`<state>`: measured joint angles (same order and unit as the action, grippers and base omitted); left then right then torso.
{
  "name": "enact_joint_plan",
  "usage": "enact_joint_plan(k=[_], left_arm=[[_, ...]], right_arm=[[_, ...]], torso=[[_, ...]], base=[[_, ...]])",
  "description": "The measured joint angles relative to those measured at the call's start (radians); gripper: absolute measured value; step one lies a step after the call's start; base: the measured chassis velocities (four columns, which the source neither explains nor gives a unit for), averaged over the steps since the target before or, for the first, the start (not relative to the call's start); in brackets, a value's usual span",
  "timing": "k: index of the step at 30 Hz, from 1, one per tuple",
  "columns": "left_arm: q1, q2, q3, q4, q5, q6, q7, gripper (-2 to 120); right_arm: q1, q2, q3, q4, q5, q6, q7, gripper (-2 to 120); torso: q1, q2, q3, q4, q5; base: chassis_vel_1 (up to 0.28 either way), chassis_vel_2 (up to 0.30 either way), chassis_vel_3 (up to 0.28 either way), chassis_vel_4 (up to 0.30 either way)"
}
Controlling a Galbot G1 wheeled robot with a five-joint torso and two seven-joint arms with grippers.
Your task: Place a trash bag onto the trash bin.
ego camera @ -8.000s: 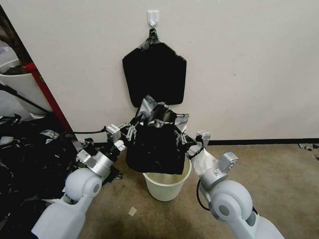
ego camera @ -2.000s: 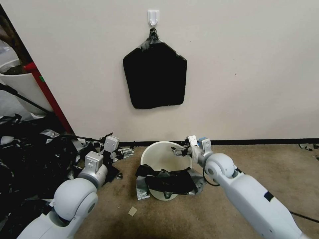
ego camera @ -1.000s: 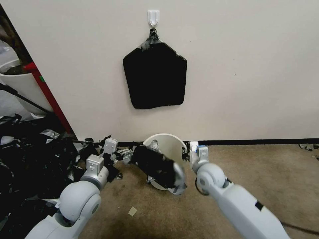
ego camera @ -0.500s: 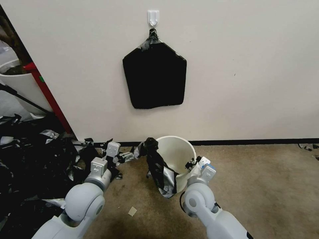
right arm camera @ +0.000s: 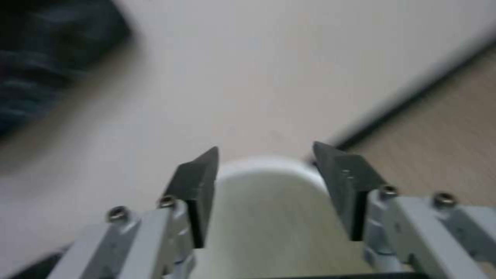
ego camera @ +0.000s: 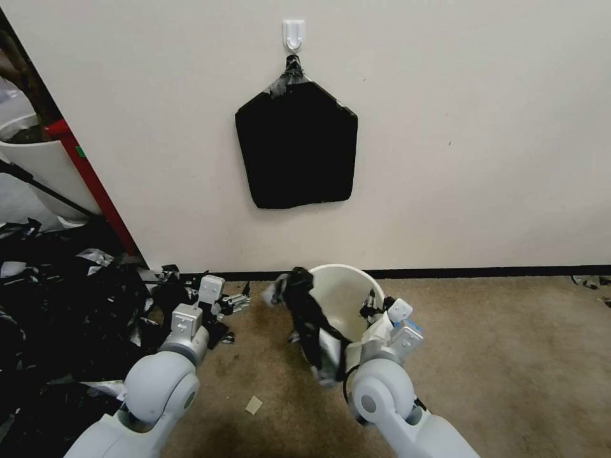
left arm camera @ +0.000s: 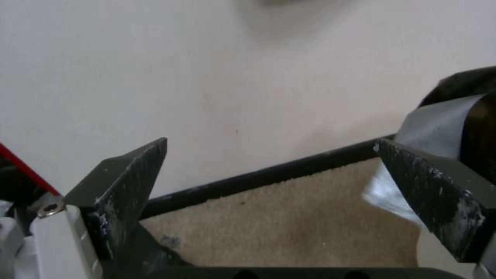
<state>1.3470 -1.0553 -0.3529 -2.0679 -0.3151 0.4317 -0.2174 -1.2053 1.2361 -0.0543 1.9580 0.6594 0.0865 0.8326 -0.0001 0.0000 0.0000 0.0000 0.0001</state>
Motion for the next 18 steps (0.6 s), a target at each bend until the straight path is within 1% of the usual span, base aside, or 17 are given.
enact_joint_plan(k=[1,2,4,5,6,7,9,11,13,14,15,16,17,18], left_arm=[[-0.005,-0.007,0.0,0.016,0.002,-0.003,0.0,100],[-0.005,-0.007,0.0,0.016,0.002,-0.003,0.0,100],[-0.008,-0.017,0.0,0.035,0.008,-0.009,0.0,100],[-0.008,-0.022,0.0,0.046,0.015,-0.015,0.0,100],[-0.007,-0.024,0.0,0.05,0.017,-0.017,0.0,100],[-0.007,-0.024,0.0,0.05,0.017,-0.017,0.0,100],[-0.003,-0.029,-0.004,0.053,0.019,-0.02,0.0,100],[0.001,-0.033,-0.015,0.053,0.018,-0.022,0.0,100],[0.002,-0.035,-0.019,0.053,0.018,-0.024,0.0,100],[0.005,-0.044,-0.035,0.05,-0.038,-0.057,-0.001,100],[0.005,-0.047,-0.037,0.049,-0.063,-0.066,-0.001,100],[0.005,-0.047,-0.037,0.049,-0.063,-0.066,-0.001,100],[0.005,-0.055,-0.044,0.047,-0.118,-0.074,-0.002,100],[0.005,-0.059,-0.046,0.048,-0.15,-0.075,-0.002,100]], right_arm=[[-0.01,-0.038,-0.012,0.039,0.018,-0.023,-0.121,62],[-0.01,-0.038,-0.012,0.039,0.018,-0.023,-0.121,62],[-0.029,-0.092,-0.026,0.106,0.074,-0.096,-0.27,70],[-0.04,-0.123,-0.031,0.141,0.092,-0.153,-0.342,76],[-0.047,-0.143,-0.033,0.156,0.097,-0.194,-0.387,80],[-0.047,-0.143,-0.033,0.156,0.097,-0.194,-0.387,80],[-0.052,-0.176,-0.037,0.174,0.093,-0.268,-0.461,87],[-0.044,-0.193,-0.045,0.178,0.083,-0.329,-0.511,97],[-0.038,-0.196,-0.048,0.178,0.078,-0.346,-0.523,99],[-0.007,-0.185,-0.076,0.157,0.032,-0.393,-0.547,99],[-0.001,-0.179,-0.081,0.147,0.016,-0.401,-0.547,98],[-0.001,-0.179,-0.081,0.147,0.016,-0.401,-0.547,98],[0.011,-0.166,-0.093,0.126,-0.014,-0.417,-0.547,93],[0.016,-0.158,-0.098,0.114,-0.028,-0.433,-0.546,90]], torso=[[0.0,0.0,0.0,-0.0001,0.0001],[0.0,0.0,0.0,-0.0001,0.0001],[0.0,0.0,0.0,0.0,-0.0002],[0.0,0.0,0.0,0.0,-0.0002],[0.0,0.0,0.0,0.0,-0.0001],[0.0,0.0,0.0,0.0,-0.0001],[0.0,0.0,0.0,-0.0001,-0.0001],[0.0,0.0,0.0,-0.0001,0.0],[0.0,0.0,0.0,0.0,0.0],[0.0,0.0,0.0,0.0,0.0],[0.0,0.0,0.0,0.0,0.0],[0.0,0.0,0.0,0.0,0.0],[0.0,0.0,0.0,0.0,0.0],[0.0,0.0,0.0,0.0,0.0]], base=[[0.0,0.0,0.0,0.0],[0.0,0.0,0.0,0.0],[0.0,0.0,0.0,0.0],[0.0,0.0,0.0,0.0],[0.0,0.0,0.0,0.0],[0.0,0.0,0.0,0.0],[0.0,0.0,0.0,0.0],[0.0,0.0,0.0,0.0],[0.0,0.0,0.0,0.0],[0.0,0.0,0.0,0.0],[0.0,0.0,0.0,0.0],[0.0,0.0,0.0,0.0],[0.0,0.0,0.0,0.0],[0.0,0.0,0.0,0.0]])
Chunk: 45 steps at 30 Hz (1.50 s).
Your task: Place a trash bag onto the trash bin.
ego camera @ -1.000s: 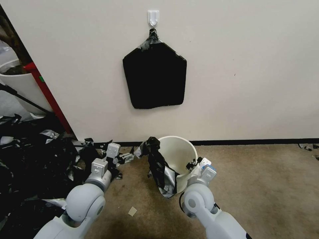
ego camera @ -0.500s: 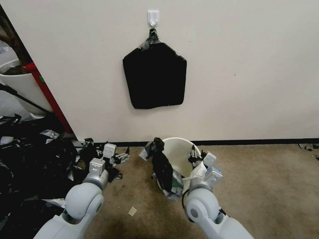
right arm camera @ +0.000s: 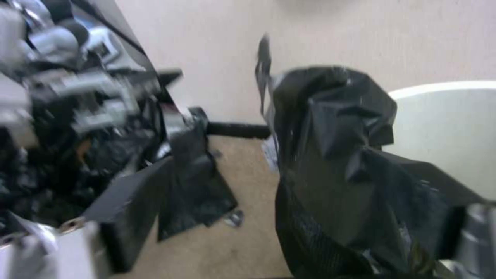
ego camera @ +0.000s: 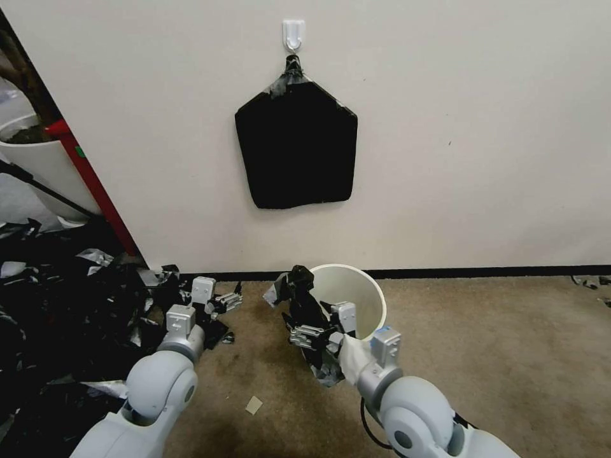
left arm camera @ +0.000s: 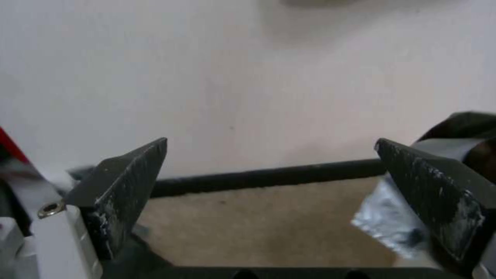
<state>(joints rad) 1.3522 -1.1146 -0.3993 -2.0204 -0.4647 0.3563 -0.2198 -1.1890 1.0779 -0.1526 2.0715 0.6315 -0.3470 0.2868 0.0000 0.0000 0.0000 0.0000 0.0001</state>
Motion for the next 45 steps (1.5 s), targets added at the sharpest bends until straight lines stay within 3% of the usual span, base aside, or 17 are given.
enact_joint_plan(k=[9,10,18,20,26,35,45], left_arm=[[-0.004,-0.025,-0.008,0.025,-0.093,-0.001,-0.007,100],[-0.006,-0.028,-0.011,0.031,-0.099,-0.001,-0.007,100],[-0.007,-0.037,-0.01,0.047,-0.132,0.005,-0.006,100],[-0.005,-0.045,-0.004,0.051,-0.15,0.013,-0.002,100],[0.018,-0.068,0.019,0.037,-0.215,0.045,0.007,100],[0.028,-0.172,0.083,0.008,-0.342,0.097,-0.033,100],[0.01,-0.24,0.125,0.03,-0.328,0.104,-0.047,100]], right_arm=[[0.015,0.029,-0.009,-0.057,-0.071,-0.065,0.063,61],[0.016,0.031,-0.005,-0.062,-0.075,-0.063,0.069,53],[0.016,0.033,0.006,-0.085,-0.072,-0.012,0.069,28],[0.018,0.038,0.009,-0.096,-0.068,0.01,0.081,15],[0.023,0.05,0.02,-0.118,-0.045,0.041,0.147,0],[0.013,0.058,0.04,-0.135,-0.053,0.073,0.178,0],[0.0,0.063,0.066,-0.181,-0.224,0.135,0.162,0]], torso=[[0.0,0.0,0.0,0.0,-0.0001],[0.0,0.0,0.0,0.0,-0.0001],[0.0,0.0,0.0,0.0,-0.0001],[0.0,0.0,0.0,0.0,-0.0001],[0.0,0.0,0.0,0.0,0.0],[0.0,0.0,0.0,0.0,0.0],[0.0,0.0,0.0,-0.0001,0.0]], base=[[0.0,0.0,0.0,0.0],[0.0,0.0,0.0,0.0],[0.0,0.0,0.0,0.0],[0.0,0.0,0.0,0.0],[0.0,0.0,0.0,0.0],[0.0,0.0,0.0,0.0],[0.0,0.0,0.0,0.0]])
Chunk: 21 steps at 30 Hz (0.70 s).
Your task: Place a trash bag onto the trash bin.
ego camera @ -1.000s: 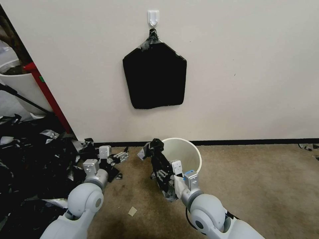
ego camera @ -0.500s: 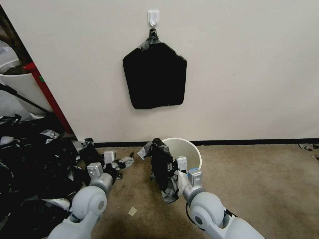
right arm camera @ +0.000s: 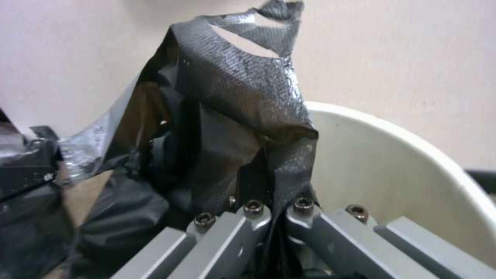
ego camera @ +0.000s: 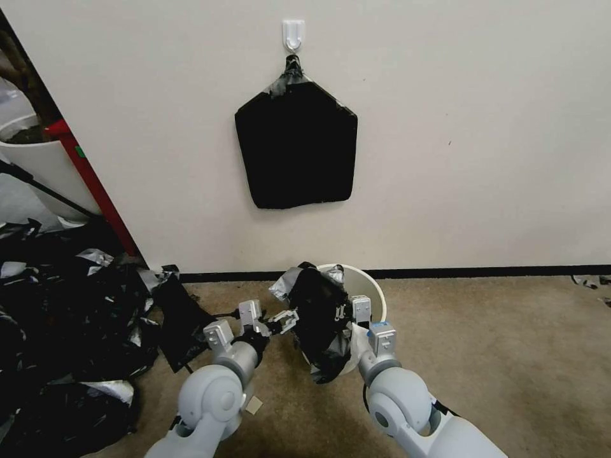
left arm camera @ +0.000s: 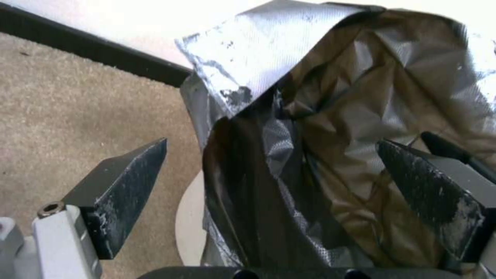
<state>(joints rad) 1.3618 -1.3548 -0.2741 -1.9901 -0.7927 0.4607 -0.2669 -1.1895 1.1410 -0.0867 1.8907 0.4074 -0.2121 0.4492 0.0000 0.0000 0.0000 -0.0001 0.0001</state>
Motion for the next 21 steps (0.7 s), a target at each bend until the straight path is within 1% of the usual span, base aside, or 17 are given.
enact_joint_plan(k=[2,5,11,14,17,18,19,21], left_arm=[[-0.003,-0.004,0.002,0.004,0.003,0.0,0.0,100],[-0.014,-0.024,0.012,0.024,0.012,0.0,0.0,100],[-0.029,-0.058,0.032,0.063,0.053,-0.001,0.001,100],[-0.042,-0.08,0.051,0.099,0.095,-0.005,0.001,100],[-0.051,-0.087,0.057,0.116,0.117,-0.008,0.001,100],[-0.062,-0.099,0.069,0.143,0.154,-0.013,0.001,98],[-0.062,-0.099,0.069,0.143,0.154,-0.013,0.001,98],[-0.075,-0.112,0.077,0.167,0.187,-0.016,0.0,96]], right_arm=[[-0.001,0.003,0.002,-0.007,-0.022,0.008,-0.004,0],[-0.002,0.012,0.005,-0.035,-0.096,0.031,-0.012,0],[-0.006,0.022,0.007,-0.06,-0.149,0.046,-0.013,0],[-0.01,0.031,0.014,-0.07,-0.182,0.055,-0.013,0],[-0.012,0.033,0.016,-0.074,-0.197,0.061,-0.013,0],[-0.015,0.036,0.019,-0.081,-0.223,0.074,-0.012,0],[-0.015,0.036,0.019,-0.081,-0.223,0.074,-0.012,0],[-0.017,0.04,0.021,-0.086,-0.25,0.086,-0.012,0]], torso=[[0.0,0.0,0.0,0.0,-0.0001],[0.0,0.0,0.0,0.0,0.0],[0.0,0.0,0.0,0.0001,-0.0001],[0.0,0.0,0.0,0.0001,-0.0001],[0.0,0.0,0.0,0.0001,0.0],[0.0,0.0,0.0,0.0001,-0.0001],[0.0,0.0,0.0,0.0001,-0.0001],[0.0,0.0,0.0,0.0,-0.0001]], base=[[0.0,0.0,0.0,0.0],[0.0,0.0,0.0,0.0],[0.0,0.0,0.0,0.0],[0.0,0.0,0.0,0.0],[0.0,0.0,0.0,0.0],[0.0,0.0,0.0,0.0],[0.0,0.0,0.0,0.0],[0.0,0.0,0.0,0.0]])
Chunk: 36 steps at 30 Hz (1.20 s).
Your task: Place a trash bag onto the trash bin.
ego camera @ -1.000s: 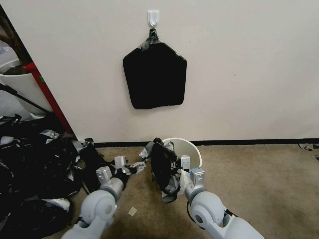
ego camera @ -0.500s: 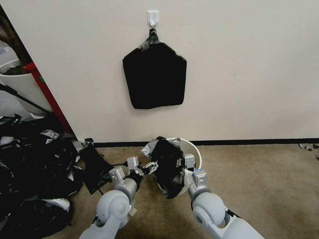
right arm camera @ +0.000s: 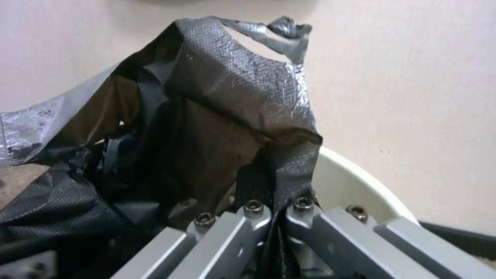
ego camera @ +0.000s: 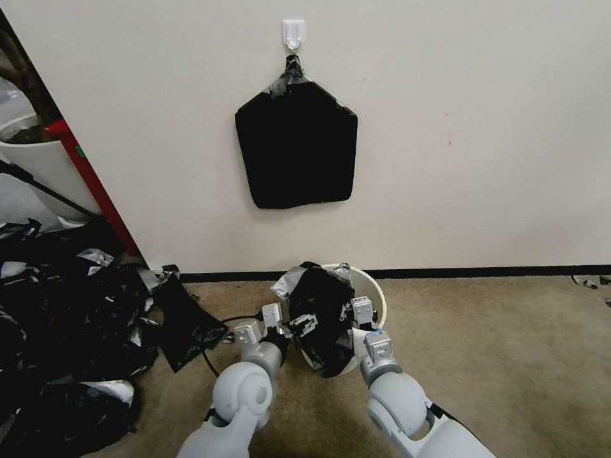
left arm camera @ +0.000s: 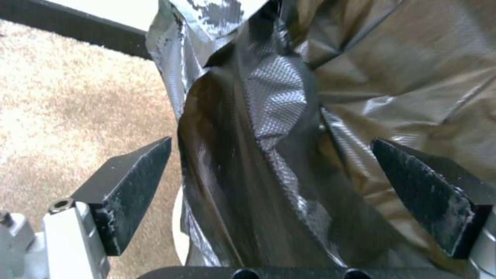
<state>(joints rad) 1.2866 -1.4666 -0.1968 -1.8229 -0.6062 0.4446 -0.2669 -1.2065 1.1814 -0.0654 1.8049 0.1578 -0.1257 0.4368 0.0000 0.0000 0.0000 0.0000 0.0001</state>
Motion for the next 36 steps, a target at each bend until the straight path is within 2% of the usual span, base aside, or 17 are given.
enact_joint_plan(k=[3,10,13,18,21,22,26,27,29,30,32,33,36], left_arm=[[-0.013,-0.015,0.01,0.026,0.029,-0.001,-0.006,95],[-0.033,-0.032,0.03,0.064,0.065,0.007,-0.01,81],[-0.038,-0.037,0.038,0.068,0.081,0.033,-0.02,69],[-0.036,-0.031,0.038,0.057,0.086,0.087,-0.031,57],[-0.03,-0.013,0.027,0.038,0.085,0.141,-0.036,47],[-0.03,-0.013,0.027,0.038,0.085,0.141,-0.036,47],[-0.02,0.018,-0.007,0.02,0.056,0.181,-0.036,31],[-0.02,0.018,-0.007,0.02,0.056,0.181,-0.036,31],[-0.012,0.036,-0.029,0.013,0.043,0.182,-0.016,22],[-0.012,0.036,-0.029,0.013,0.043,0.182,-0.016,22],[-0.006,0.048,-0.044,0.008,0.039,0.177,0.014,15],[-0.001,0.058,-0.054,0.0,0.037,0.172,0.045,9],[0.004,0.075,-0.068,-0.021,0.038,0.164,0.096,3]], right_arm=[[-0.002,0.006,0.001,-0.003,-0.023,0.012,0.0,0],[-0.002,0.012,0.004,-0.006,-0.046,0.028,0.0,0],[-0.004,0.011,0.005,-0.006,-0.046,0.034,-0.001,0],[-0.004,0.009,0.005,-0.006,-0.045,0.042,-0.001,0],[-0.001,0.006,0.005,-0.006,-0.045,0.048,-0.004,0],[-0.001,0.006,0.005,-0.006,-0.045,0.048,-0.004,0],[0.001,0.001,0.005,-0.015,-0.053,0.068,-0.021,0],[0.001,0.001,0.005,-0.015,-0.053,0.068,-0.021,0],[0.001,-0.004,0.007,-0.021,-0.055,0.086,-0.031,0],[0.001,-0.004,0.007,-0.021,-0.055,0.086,-0.031,0],[0.001,-0.007,0.01,-0.024,-0.056,0.099,-0.039,0],[0.001,-0.01,0.014,-0.024,-0.056,0.103,-0.043,0],[0.002,-0.014,0.024,-0.024,-0.052,0.105,-0.046,0]], torso=[[0.0,0.0,0.0,0.0,0.0],[0.0,0.0,0.0,0.0003,0.0002],[0.0,0.0,0.0,0.0004,0.0003],[0.0,0.0,0.0,0.0003,0.0001],[0.0,0.0,0.0,0.0003,0.0],[0.0,0.0,0.0,0.0003,0.0],[0.0,0.0,0.0,0.0002,0.0],[0.0,0.0,0.0,0.0002,0.0],[0.0,0.0,0.0,0.0001,-0.0002],[0.0,0.0,0.0,0.0001,-0.0002],[0.0,0.0,0.0,-0.0001,-0.0005],[0.0,0.0,0.0,-0.0005,-0.0008],[0.0,0.0,0.0,-0.0007,-0.0007]], base=[[0.0,0.0,0.0,0.0],[0.0,0.0,0.0,0.0],[0.0,0.0,0.0,0.0],[0.0,0.0,0.0,0.0],[0.0,0.0,0.0,0.0],[0.0,0.0,0.0,0.0],[0.0,0.0,0.0,0.0],[0.0,0.0,0.0,0.0],[0.0,0.0,0.0,0.0],[0.0,0.0,0.0,0.0],[0.0,0.0,0.0,0.0],[0.0,0.0,0.0,0.0],[0.0,0.0,0.0,0.0]])
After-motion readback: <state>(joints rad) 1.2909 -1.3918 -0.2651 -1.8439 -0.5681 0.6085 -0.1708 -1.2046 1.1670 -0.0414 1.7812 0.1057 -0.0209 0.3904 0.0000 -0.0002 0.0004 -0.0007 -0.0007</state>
